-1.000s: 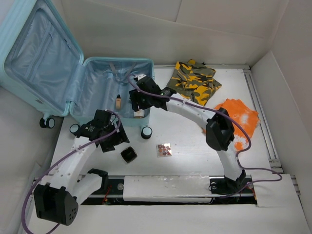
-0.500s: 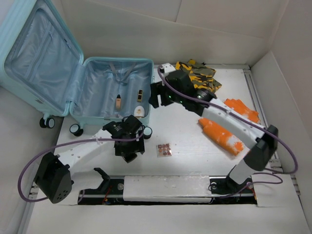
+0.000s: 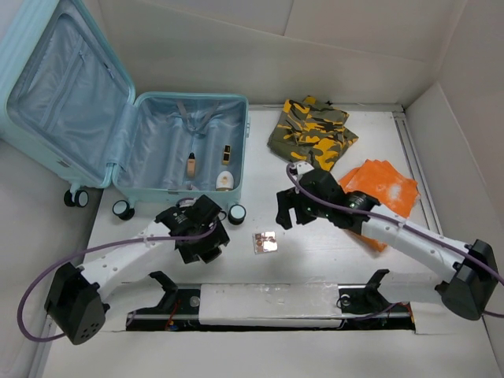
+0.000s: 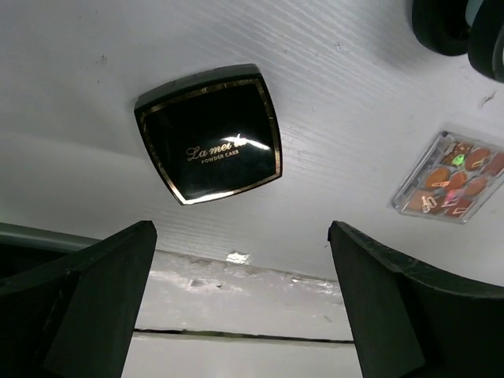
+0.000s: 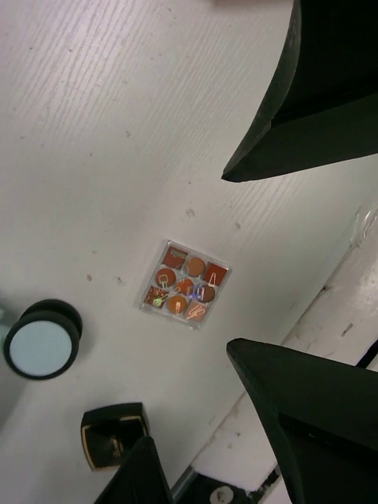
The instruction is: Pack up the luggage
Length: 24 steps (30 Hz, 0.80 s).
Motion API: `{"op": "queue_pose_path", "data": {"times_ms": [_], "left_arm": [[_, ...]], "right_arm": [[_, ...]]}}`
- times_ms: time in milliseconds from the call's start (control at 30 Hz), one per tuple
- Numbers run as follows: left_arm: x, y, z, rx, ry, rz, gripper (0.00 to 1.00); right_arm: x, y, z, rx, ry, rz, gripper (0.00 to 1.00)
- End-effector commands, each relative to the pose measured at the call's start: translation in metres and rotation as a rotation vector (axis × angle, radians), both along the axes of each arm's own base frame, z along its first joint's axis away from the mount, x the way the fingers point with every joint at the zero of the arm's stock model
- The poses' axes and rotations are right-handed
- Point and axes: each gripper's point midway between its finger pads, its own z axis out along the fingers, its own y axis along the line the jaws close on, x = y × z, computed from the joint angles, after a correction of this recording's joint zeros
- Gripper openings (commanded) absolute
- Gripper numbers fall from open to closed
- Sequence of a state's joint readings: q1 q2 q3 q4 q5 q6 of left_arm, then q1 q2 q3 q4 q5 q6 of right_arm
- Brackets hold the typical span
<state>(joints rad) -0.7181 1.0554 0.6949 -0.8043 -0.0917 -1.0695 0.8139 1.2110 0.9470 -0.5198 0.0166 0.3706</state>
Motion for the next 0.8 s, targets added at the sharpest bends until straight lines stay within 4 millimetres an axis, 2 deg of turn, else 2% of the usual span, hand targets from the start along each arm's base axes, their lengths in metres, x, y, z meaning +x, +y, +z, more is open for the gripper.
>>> {"op": "queue_pose_path", "data": {"times_ms": [0, 100, 167, 200, 233, 333, 367, 400, 433, 567, 600, 667, 767], "left_arm": [[0.001, 0.005, 0.003, -0.051, -0.035, 0.197, 0.89], [0.004, 0.009, 0.001, -0.044, -0.055, 0.246, 0.89], [0.009, 0.010, 0.000, -0.022, -0.061, 0.273, 0.89], [0.012, 0.008, 0.001, -0.020, -0.059, 0.273, 0.89], [0.010, 0.013, -0.007, 0.030, -0.033, 0.275, 0.89], [0.016, 0.015, -0.008, 0.082, -0.028, 0.280, 0.89], [0.017, 0.014, -0.010, 0.097, -0.015, 0.279, 0.89], [0.020, 0.014, -0.010, 0.111, -0.020, 0.271, 0.87], [0.017, 0.017, -0.013, 0.135, 0.001, 0.269, 0.87], [0.011, 0.013, -0.020, 0.243, 0.030, 0.250, 0.85], [0.008, 0.014, -0.027, 0.299, 0.049, 0.234, 0.85], [0.012, 0.011, -0.028, 0.336, 0.050, 0.243, 0.85], [0.011, -0.006, -0.041, 0.320, 0.059, 0.225, 0.83]], "right_arm": [[-0.002, 0.010, 0.026, 0.083, -0.059, 0.032, 0.87], [-0.011, 0.011, 0.025, 0.087, -0.046, 0.069, 0.88], [-0.014, 0.011, 0.034, 0.113, -0.059, 0.080, 0.88], [-0.019, 0.014, 0.031, 0.113, -0.057, 0.105, 0.88], [-0.022, 0.015, 0.034, 0.128, -0.056, 0.119, 0.88], [-0.027, 0.018, 0.040, 0.143, -0.069, 0.148, 0.90], [-0.027, 0.018, 0.048, 0.158, -0.084, 0.149, 0.90], [-0.030, 0.017, 0.046, 0.151, -0.078, 0.161, 0.90], [-0.030, 0.016, 0.051, 0.156, -0.095, 0.168, 0.90], [-0.033, 0.006, 0.061, 0.155, -0.138, 0.170, 0.90], [-0.034, 0.002, 0.066, 0.156, -0.160, 0.170, 0.90], [-0.037, -0.002, 0.072, 0.163, -0.180, 0.177, 0.90], [-0.044, -0.008, 0.079, 0.175, -0.193, 0.208, 0.90]]}}
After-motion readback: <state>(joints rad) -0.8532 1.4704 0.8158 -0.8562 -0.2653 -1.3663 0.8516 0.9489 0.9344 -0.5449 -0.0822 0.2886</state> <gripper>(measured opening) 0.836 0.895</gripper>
